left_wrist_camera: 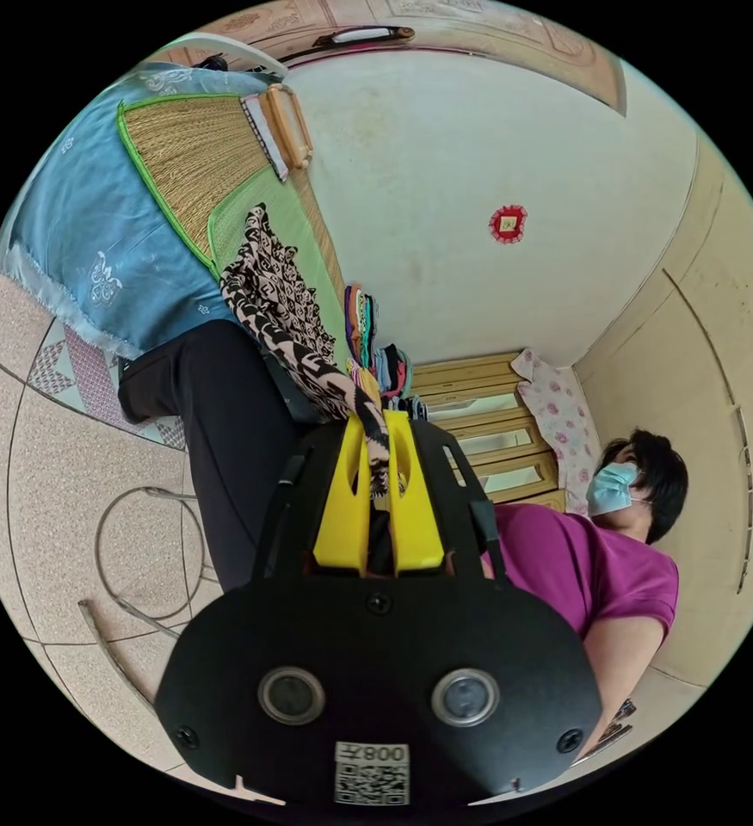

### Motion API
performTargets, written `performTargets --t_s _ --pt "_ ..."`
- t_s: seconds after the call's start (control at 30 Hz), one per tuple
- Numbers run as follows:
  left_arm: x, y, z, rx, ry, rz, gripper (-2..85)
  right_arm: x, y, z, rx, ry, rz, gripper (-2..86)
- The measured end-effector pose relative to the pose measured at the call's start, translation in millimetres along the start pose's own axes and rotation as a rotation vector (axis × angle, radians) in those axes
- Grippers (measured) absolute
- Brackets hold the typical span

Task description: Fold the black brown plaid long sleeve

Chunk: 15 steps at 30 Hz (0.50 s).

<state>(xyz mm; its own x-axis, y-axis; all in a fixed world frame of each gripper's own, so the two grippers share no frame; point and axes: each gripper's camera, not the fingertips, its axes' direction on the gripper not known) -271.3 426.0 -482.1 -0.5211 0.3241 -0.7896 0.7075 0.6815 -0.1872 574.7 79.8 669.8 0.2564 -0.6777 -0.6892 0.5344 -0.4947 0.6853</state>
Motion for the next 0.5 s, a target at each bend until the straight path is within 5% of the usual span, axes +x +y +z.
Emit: performTargets --t_s 0.5 --pt "10.9 3.7 4.9 0.023 0.037 0.002 4.0 7.3 20.9 -0.7 0.027 -0.017 -0.015 2.0"
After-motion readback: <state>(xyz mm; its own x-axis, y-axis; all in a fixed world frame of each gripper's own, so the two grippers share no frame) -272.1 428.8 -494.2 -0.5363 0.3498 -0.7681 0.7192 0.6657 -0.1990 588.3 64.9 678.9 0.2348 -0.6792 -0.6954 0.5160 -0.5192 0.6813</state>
